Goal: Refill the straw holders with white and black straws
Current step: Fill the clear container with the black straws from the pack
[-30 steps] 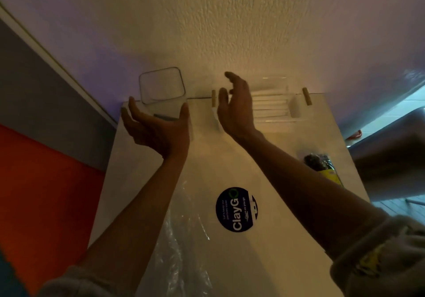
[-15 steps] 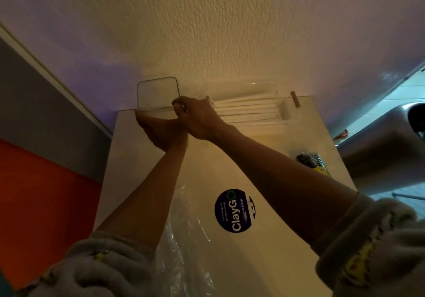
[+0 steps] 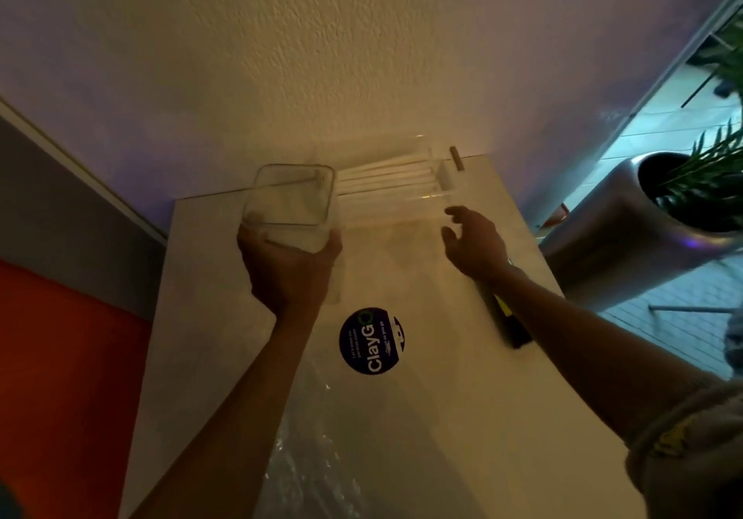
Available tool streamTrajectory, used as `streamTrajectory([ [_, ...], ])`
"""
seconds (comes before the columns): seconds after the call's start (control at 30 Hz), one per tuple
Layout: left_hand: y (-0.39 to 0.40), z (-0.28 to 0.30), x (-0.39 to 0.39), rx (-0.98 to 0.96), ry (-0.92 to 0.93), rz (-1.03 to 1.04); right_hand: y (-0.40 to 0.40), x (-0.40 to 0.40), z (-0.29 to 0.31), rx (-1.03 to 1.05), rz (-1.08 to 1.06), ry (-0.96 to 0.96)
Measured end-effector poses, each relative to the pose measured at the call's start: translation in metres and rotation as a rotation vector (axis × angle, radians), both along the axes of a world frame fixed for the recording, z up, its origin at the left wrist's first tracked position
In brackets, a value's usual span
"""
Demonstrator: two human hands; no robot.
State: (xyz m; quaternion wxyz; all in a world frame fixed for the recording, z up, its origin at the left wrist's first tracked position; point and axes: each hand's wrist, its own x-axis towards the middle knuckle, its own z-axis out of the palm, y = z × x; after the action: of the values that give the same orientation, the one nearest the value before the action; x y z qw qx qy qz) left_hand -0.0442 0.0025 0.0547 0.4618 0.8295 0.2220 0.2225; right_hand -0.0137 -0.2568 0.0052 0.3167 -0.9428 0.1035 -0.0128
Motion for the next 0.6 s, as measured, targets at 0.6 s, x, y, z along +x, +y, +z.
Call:
streamTrajectory([
  [0.6,-0.101,-0.035,-0.115,-0.061,0.060,-0.363,-0.076,-0.021,-0.073,-0.220,0.050,0.479],
])
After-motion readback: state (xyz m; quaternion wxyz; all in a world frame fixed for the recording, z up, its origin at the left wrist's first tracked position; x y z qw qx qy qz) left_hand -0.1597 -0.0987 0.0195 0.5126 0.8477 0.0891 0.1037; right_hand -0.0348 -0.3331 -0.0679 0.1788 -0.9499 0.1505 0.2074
